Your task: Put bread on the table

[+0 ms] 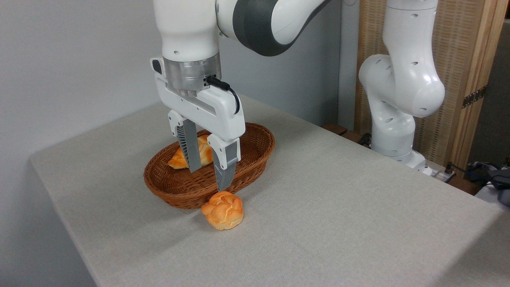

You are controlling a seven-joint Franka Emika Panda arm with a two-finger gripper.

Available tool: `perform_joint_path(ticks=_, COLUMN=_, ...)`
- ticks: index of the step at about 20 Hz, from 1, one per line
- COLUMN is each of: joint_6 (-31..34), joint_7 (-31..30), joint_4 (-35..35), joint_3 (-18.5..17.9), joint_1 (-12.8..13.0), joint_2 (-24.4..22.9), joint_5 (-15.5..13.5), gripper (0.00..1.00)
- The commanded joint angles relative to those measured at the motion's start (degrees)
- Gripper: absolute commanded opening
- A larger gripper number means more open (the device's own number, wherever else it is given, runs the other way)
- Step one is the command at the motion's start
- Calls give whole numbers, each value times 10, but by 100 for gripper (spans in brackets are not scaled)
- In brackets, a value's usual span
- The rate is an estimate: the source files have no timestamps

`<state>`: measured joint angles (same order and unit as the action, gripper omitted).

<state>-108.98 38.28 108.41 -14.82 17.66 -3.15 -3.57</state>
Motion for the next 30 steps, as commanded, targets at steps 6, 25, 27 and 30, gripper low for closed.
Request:
perform_joint_path(ticks=6, joint_6=6, joint_7=-9, joint_4=-5, joint_3=-2, joint_1=2, joint_2=-4, joint_5=2, gripper=100)
perform_joint_path(ticks=25, joint_6=4, joint_7=-7, joint_4=-5, joint_3=5, joint_1=8, joint_2=3, joint_5=4, gripper=100)
perform_joint_path(ticks=27, joint_6=4, joint_7=-5, joint_4=-4, joint_3=13, joint_1=10, joint_2=3, joint_5=4, gripper=100)
perform_joint_path(ticks=30, joint_6=4, joint_7=-5, joint_4=-5, joint_3=33, joint_1=11, joint_2=3, joint_5=2, gripper=100)
